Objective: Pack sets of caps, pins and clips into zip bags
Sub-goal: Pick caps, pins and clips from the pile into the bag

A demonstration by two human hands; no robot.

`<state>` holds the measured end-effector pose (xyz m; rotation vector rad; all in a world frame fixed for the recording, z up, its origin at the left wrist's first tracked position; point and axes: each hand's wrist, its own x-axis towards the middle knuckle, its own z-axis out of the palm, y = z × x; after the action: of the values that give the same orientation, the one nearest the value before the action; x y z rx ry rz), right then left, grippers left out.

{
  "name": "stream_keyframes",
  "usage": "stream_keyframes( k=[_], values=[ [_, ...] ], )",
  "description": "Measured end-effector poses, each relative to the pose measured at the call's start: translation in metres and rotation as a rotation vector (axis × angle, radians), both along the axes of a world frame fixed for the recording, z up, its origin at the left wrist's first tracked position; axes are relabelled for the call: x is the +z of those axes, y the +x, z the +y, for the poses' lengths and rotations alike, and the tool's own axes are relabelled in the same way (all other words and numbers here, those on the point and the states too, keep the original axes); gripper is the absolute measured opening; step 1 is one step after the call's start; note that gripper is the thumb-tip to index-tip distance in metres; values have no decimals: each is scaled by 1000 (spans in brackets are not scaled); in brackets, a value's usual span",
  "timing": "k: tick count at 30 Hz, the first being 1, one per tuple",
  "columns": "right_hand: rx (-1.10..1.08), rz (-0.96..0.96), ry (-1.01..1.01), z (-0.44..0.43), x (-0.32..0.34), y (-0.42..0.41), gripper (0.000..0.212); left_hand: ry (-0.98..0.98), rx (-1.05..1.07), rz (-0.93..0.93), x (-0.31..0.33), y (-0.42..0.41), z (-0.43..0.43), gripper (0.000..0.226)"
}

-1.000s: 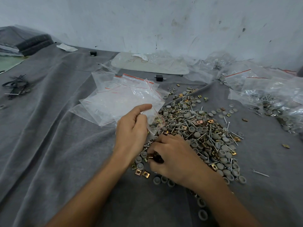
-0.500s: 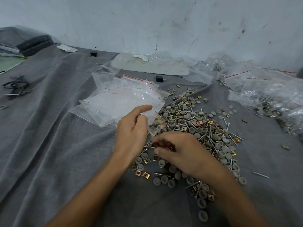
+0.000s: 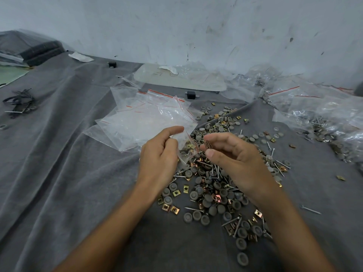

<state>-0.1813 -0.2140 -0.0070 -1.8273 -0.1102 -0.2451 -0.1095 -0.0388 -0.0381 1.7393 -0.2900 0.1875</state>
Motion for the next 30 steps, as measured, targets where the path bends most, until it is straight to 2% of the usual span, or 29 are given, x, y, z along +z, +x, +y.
stream_keyframes(
  k=[7, 18, 30],
  values=[
    [35, -7, 124, 3, 3, -2, 31, -3, -10, 5, 2, -2, 0, 45],
    [56, -15, 151, 5, -2, 1, 32, 5, -8, 7, 1, -3, -1, 45],
    [49, -28, 117, 6, -5, 3, 19, 12, -14, 9, 1, -3, -1, 45]
  ],
)
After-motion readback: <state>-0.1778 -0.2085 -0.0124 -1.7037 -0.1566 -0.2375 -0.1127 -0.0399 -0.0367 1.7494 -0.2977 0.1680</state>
